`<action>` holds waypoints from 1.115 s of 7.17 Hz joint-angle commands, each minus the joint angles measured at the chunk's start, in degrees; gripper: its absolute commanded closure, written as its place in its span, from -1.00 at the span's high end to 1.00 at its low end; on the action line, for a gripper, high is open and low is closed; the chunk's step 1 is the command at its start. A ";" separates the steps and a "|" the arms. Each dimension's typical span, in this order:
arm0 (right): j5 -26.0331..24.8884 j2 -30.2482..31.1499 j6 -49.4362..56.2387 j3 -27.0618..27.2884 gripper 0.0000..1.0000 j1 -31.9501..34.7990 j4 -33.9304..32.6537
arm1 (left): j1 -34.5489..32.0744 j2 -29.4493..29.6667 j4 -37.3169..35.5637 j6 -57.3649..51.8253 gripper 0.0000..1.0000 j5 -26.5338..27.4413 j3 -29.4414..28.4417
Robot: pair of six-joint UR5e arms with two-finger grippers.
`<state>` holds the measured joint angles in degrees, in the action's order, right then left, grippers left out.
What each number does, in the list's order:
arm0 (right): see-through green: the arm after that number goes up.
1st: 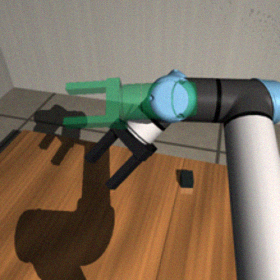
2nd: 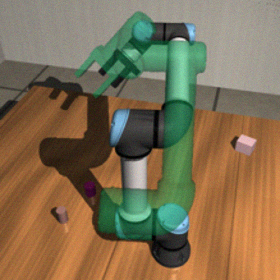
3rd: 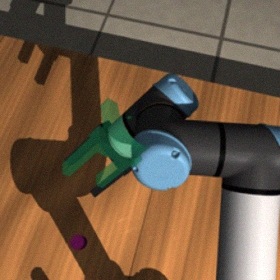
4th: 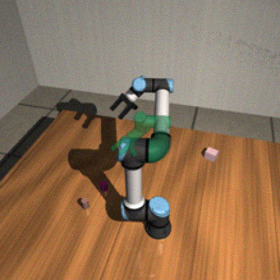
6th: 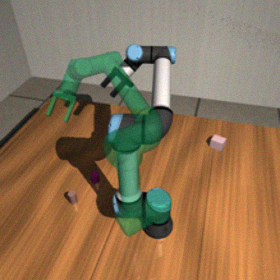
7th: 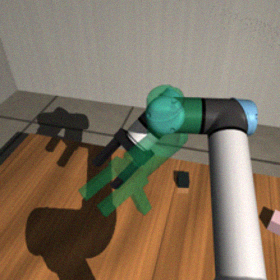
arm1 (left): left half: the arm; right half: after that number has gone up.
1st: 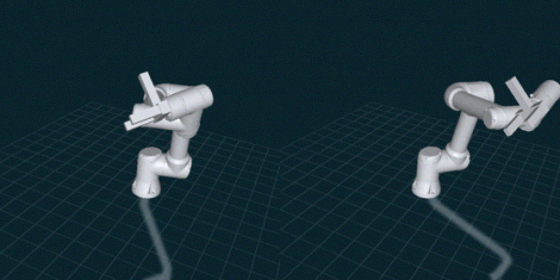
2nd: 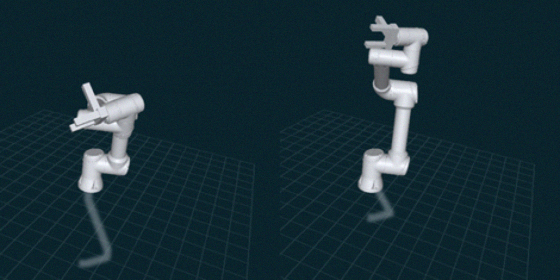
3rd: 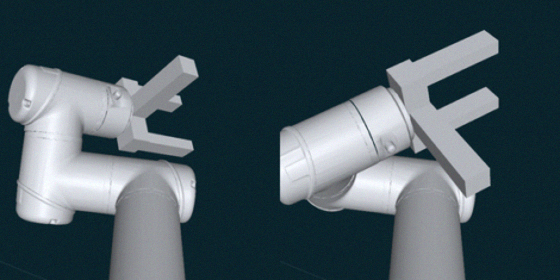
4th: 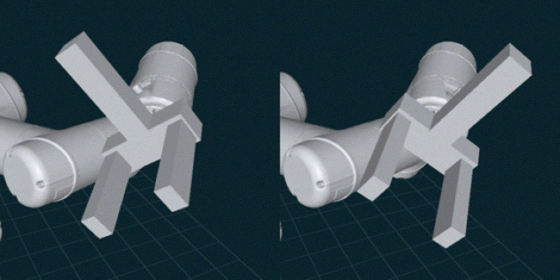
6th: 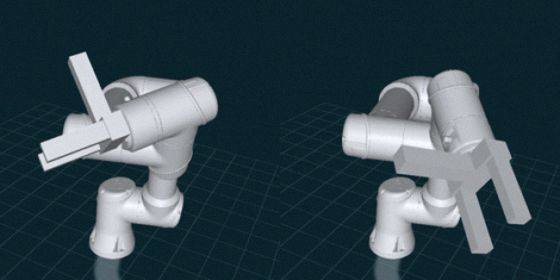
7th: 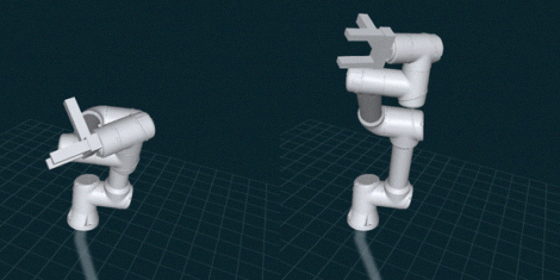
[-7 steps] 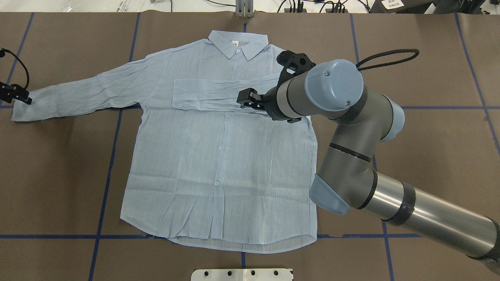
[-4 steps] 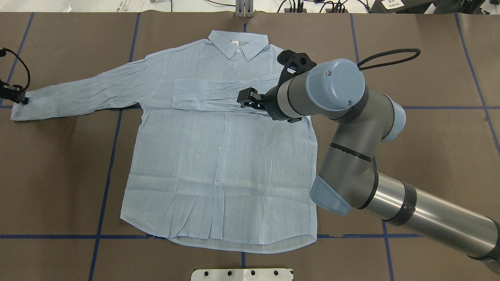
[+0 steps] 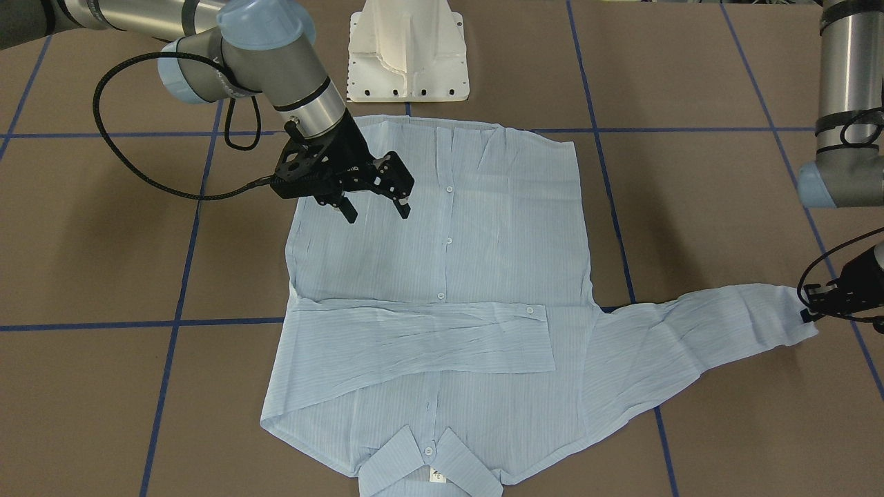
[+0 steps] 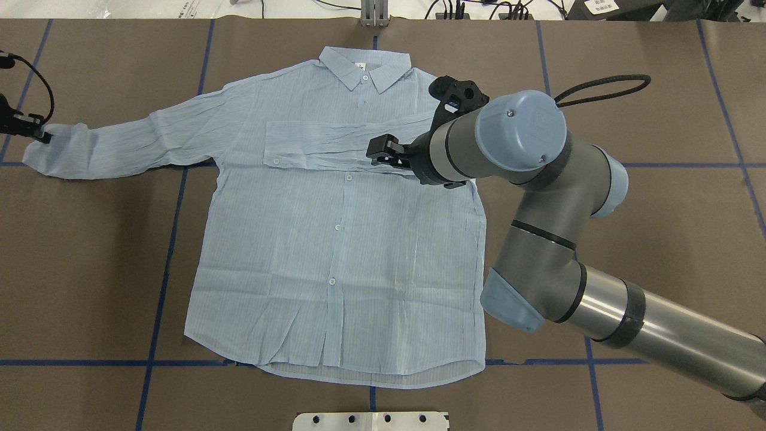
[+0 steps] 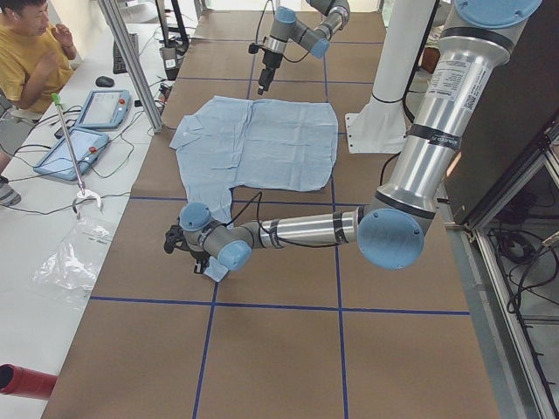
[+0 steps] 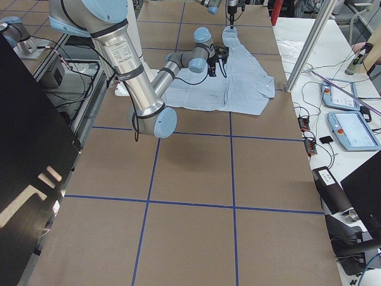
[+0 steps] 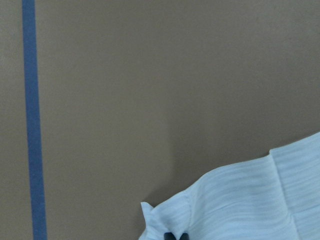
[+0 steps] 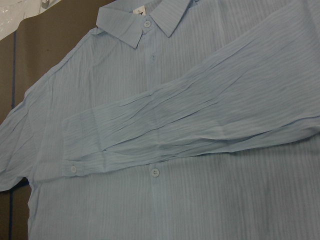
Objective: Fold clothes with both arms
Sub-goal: 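Release the sleeve with the right gripper while the left gripper grasps the other cuff, then carry the sleeve across the shirt front with the left gripper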
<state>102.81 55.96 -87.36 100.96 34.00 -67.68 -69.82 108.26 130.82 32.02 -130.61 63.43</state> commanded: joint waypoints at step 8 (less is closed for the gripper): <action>5.20 22.42 5.54 12.85 0.97 8.10 0.53 | 22.93 16.92 -9.43 45.36 -1.00 8.04 23.97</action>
<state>107.82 76.31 -81.85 113.01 41.17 -67.22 -51.63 119.78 122.05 72.75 -126.41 89.23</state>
